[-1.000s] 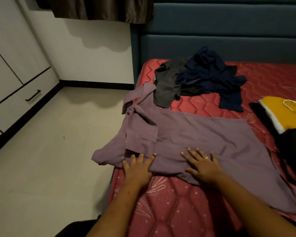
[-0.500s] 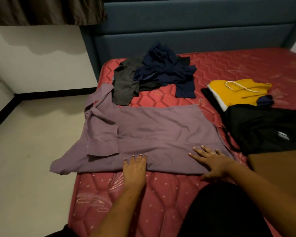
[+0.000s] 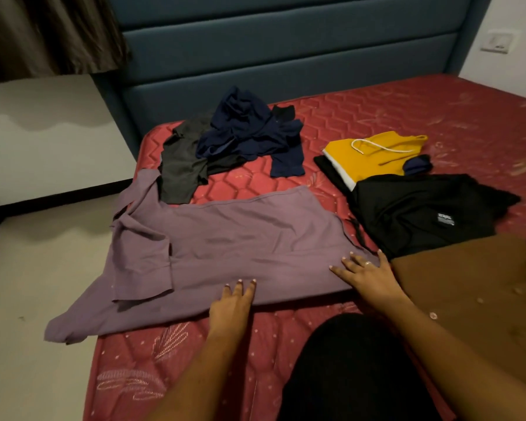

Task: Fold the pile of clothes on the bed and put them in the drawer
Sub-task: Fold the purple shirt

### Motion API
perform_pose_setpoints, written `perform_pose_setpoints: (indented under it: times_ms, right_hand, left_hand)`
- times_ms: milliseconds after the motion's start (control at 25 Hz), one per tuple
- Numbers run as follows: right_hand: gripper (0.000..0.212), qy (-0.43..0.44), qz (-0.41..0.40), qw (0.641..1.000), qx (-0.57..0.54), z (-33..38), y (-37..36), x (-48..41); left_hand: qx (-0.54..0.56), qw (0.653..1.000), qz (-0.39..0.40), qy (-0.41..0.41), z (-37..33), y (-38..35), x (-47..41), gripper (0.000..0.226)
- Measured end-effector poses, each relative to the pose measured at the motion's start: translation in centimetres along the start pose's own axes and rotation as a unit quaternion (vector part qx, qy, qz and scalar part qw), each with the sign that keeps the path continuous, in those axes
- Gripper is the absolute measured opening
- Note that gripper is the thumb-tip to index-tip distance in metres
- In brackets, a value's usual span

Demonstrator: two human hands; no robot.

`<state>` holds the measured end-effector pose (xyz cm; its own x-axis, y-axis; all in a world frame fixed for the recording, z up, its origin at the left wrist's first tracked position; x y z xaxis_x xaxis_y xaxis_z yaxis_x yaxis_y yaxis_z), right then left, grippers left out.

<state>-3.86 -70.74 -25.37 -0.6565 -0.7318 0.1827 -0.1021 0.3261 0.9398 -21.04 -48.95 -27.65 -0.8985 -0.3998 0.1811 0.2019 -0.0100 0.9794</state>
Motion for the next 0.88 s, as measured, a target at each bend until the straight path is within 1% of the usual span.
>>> perform_pose_setpoints:
  times_ms: [40, 80, 120, 200, 240, 320, 360, 440, 520, 600, 680, 760, 840, 880]
  right_hand:
    - [0.060, 0.016, -0.065, 0.998, 0.017, -0.5, 0.7, 0.1]
    - [0.049, 0.031, -0.102, 0.994, 0.028, -1.0, 0.9, 0.3]
    - [0.043, 0.046, -0.106, 0.992, 0.050, -1.5, 0.5, 0.5]
    - [0.048, 0.040, -0.115, 0.990, 0.073, -2.8, -0.2, 0.8]
    - [0.050, 0.033, -0.098, 0.992, 0.078, -3.4, -0.1, 1.1]
    - [0.048, -0.009, -0.050, 0.994, 0.096, -4.6, 0.5, 1.9]
    - [0.047, -0.044, 0.004, 0.995, 0.086, -5.4, 0.3, 2.2]
    - [0.048, -0.101, 0.119, 0.982, 0.102, -6.0, -0.2, 3.1]
    - [0.051, -0.120, 0.187, 0.967, 0.123, -4.6, 0.7, 2.9]
    - [0.054, -0.089, 0.211, 0.969, 0.097, -1.1, 2.2, 1.6]
    - [0.054, -0.021, 0.180, 0.983, 0.039, 4.6, 4.6, 0.0]
    - [0.053, 0.072, 0.139, 0.988, -0.015, 11.4, 7.2, -0.5]
    - [0.058, 0.170, 0.138, 0.975, -0.035, 17.9, 8.5, 0.3]
    - [0.065, 0.210, 0.144, 0.966, -0.043, 21.0, 8.6, 0.7]
  left_hand:
    - [-0.004, 1.000, 0.003, 0.015, 0.4, -0.1, -0.1, 0.064]
    - [-0.006, 1.000, 0.011, 0.027, 0.9, -0.3, -0.1, 0.064]
    - [-0.010, 0.999, 0.022, 0.035, 1.2, -0.4, 0.1, 0.063]
    - [-0.015, 0.999, 0.035, 0.035, 0.6, -0.3, 0.8, 0.063]
    - [-0.013, 0.999, 0.040, 0.030, -0.2, -0.3, 1.3, 0.063]
    - [-0.009, 0.999, 0.050, 0.018, -2.1, -0.8, 2.6, 0.064]
    - [-0.006, 0.999, 0.052, 0.014, -2.8, -1.2, 3.3, 0.068]
    - [0.002, 0.998, 0.056, 0.025, -2.9, -2.0, 4.5, 0.081]
    - [0.011, 0.998, 0.056, 0.026, -2.5, -2.3, 5.4, 0.089]
    - [0.022, 0.997, 0.072, 0.018, -1.8, -2.3, 6.5, 0.085]
    - [0.062, 0.993, 0.094, 0.023, -0.5, -2.4, 7.9, 0.078]
    - [0.111, 0.984, 0.135, 0.039, 1.6, -2.8, 9.3, 0.073]
    - [0.177, 0.969, 0.162, 0.056, 4.2, -2.4, 11.4, 0.067]
    - [0.219, 0.960, 0.162, 0.071, 5.8, -1.8, 12.9, 0.055]
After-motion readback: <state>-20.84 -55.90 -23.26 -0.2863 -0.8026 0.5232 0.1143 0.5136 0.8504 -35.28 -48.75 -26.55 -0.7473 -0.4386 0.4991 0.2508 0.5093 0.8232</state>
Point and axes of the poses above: each hand's wrist, its own x-axis away from the middle knuckle, its own y-axis out of the back of the hand, z = x × y, the point moved 8 cm from there along -x, towards the middle knuckle, and after that the axes turned 3 degrees about x, right-handed, at the moved point
